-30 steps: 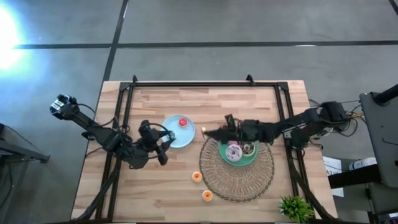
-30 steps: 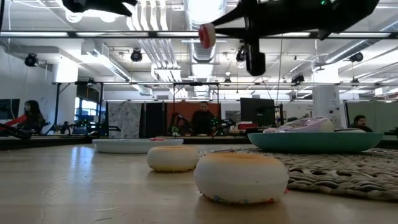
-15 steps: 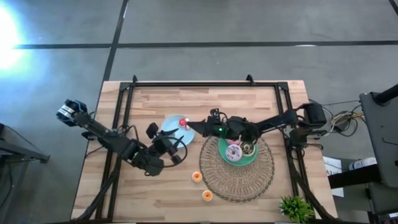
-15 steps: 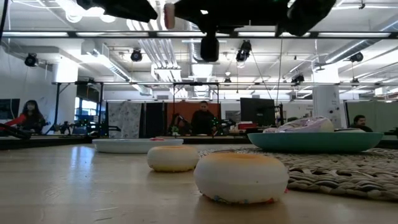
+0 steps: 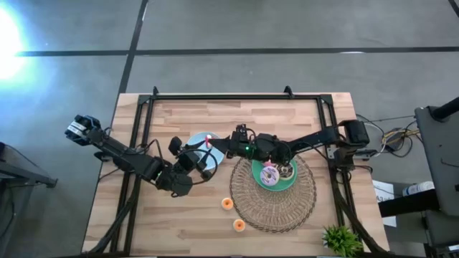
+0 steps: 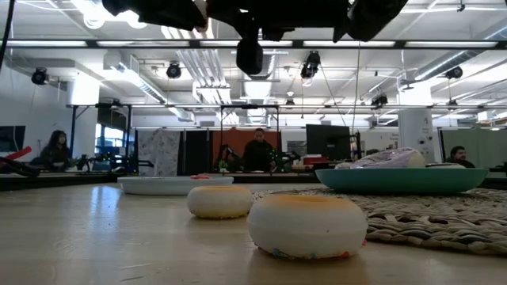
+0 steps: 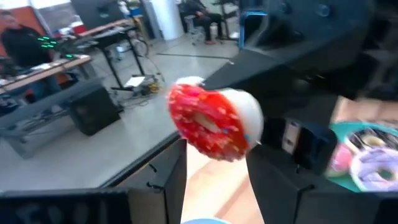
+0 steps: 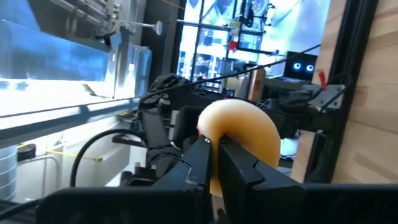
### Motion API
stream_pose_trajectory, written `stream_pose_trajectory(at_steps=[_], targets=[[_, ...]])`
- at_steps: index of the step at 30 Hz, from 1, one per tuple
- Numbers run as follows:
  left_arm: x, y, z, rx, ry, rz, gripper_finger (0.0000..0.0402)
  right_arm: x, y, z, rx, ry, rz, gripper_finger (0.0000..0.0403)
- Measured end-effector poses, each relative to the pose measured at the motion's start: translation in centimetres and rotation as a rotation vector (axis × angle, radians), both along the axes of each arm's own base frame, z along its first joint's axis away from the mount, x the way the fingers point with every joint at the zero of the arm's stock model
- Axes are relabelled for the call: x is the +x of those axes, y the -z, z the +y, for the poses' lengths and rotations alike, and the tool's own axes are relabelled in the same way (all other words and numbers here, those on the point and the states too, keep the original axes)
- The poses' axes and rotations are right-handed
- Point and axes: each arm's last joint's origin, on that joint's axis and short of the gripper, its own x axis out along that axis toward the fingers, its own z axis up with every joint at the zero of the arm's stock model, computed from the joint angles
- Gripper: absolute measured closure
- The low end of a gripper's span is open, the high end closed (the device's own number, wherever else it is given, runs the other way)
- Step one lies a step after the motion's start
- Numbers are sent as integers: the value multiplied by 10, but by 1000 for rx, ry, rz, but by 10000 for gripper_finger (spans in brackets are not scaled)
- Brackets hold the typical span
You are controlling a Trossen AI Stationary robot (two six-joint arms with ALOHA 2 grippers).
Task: Pick & Place donuts
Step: Put the small dark pink donut onto the blue plate
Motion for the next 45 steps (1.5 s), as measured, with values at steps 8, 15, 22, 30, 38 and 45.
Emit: stream_pose_trajectory(at_steps=[8,15,22,30,38,45], targets=[[1,-1,4,8,-36,-15,262,-1,3,0,37,28,9,387],[5,-2,3,-37,-3,-51,262,-1,7,-1,81,57,22,387],[6,0,5,-49,0,-52,262,-1,6,-1,82,61,18,387],[9,1,12,-67,-8,-53,266,0,5,-2,70,72,18,387],[9,1,12,-63,5,-38,356,0,6,-1,52,73,28,387],[8,3,12,-44,10,-6,398,-1,6,0,-31,13,76,367]])
